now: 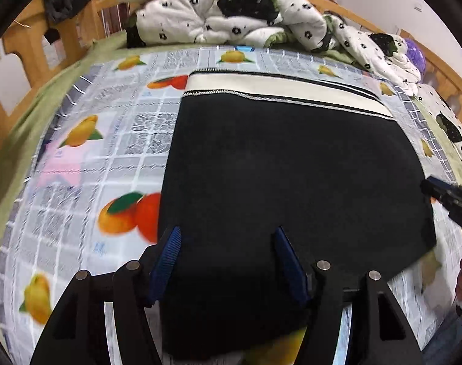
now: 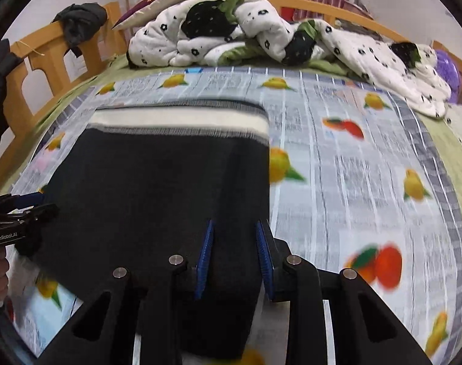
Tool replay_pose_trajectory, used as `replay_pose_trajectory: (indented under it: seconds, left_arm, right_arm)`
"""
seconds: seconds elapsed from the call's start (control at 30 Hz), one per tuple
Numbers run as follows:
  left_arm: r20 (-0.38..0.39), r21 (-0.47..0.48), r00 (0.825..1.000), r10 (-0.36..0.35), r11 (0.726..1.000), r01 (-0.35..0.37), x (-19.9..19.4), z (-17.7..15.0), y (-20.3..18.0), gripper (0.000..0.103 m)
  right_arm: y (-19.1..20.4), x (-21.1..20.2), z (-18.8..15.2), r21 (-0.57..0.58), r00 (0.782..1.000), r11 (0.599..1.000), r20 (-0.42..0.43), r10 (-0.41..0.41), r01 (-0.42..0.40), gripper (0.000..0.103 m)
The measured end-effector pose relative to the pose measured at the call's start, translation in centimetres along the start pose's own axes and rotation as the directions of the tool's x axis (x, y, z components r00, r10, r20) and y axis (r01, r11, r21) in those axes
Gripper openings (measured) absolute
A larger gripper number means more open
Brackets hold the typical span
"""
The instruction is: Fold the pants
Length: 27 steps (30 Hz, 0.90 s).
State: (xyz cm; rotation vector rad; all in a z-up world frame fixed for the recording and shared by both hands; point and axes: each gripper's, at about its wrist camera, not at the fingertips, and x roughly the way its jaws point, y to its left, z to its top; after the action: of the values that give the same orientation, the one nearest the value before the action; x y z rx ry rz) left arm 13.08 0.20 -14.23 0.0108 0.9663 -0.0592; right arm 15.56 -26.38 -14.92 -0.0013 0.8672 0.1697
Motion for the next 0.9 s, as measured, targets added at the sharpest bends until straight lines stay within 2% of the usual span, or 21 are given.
replay_pose_trajectory:
  seconds: [0.1,0.23,0.37,0.4,0.43,0.47,0.7,0.8,0.9]
  left_arm:
    - [-0.011,0.002,1.0,-0.007,1.0,0.007,-1.3,-1.7,-0.4,0.065]
    - [0.011,-0.021,1.0,-0.016,1.0,0.016,-3.6,-3.4,-0.2,0.065]
    - [0.048,-0.058,0.999,-0.009,0.998,0.012,-6.1,-4.1,-0.1,0.065]
    - [0.058,-0.056,0.998,-0.002,0.998,0.006,-6.6,-4.2,-0.2,0.065]
    - [0.075,-0.052,0.997,0.018,0.999,-0.015,-7.5,-4.2,-0.6,0.065]
    - [0.084,-0.05,0.996,0.032,0.998,-0.028,-8.2,-4.1,-1.0,0.065]
    - [0.134,-0.037,0.988,0.07,0.997,-0.066,-13.1,-3.3,-2.7,0.069]
    - [0.163,-0.025,0.981,0.106,0.994,-0.103,-14.6,-3.7,-3.3,0.074]
    - [0.169,-0.024,0.981,0.09,0.996,-0.087,-15.4,-4.3,-3.5,0.075]
  right_arm:
    - [0.6,-0.8,-2.3,0.024,0.999,1.0,-0.034,0.018,-0.017,0.033]
    - [2.4,-2.4,-5.2,-0.019,0.999,1.0,-0.043,0.012,-0.013,0.035]
    - [3.3,-5.7,-6.7,0.008,1.0,1.0,0.016,-0.002,0.002,0.036]
    - [3.4,-7.1,-6.7,0.024,0.999,1.0,0.041,-0.005,0.004,0.041]
    - [3.5,-7.9,-6.7,0.032,0.999,1.0,0.053,-0.003,0.001,0.051]
    - [3.7,-9.1,-6.7,0.036,0.997,0.999,0.072,-0.002,-0.001,0.055]
    - [3.9,-14.6,-5.8,0.051,0.984,0.99,0.115,-0.135,0.13,0.058]
    - [3.1,-15.5,-5.8,0.074,0.985,0.988,0.097,-0.146,0.139,0.06]
    - [2.5,-16.2,-6.0,0.099,0.981,0.983,0.101,-0.163,0.153,0.078]
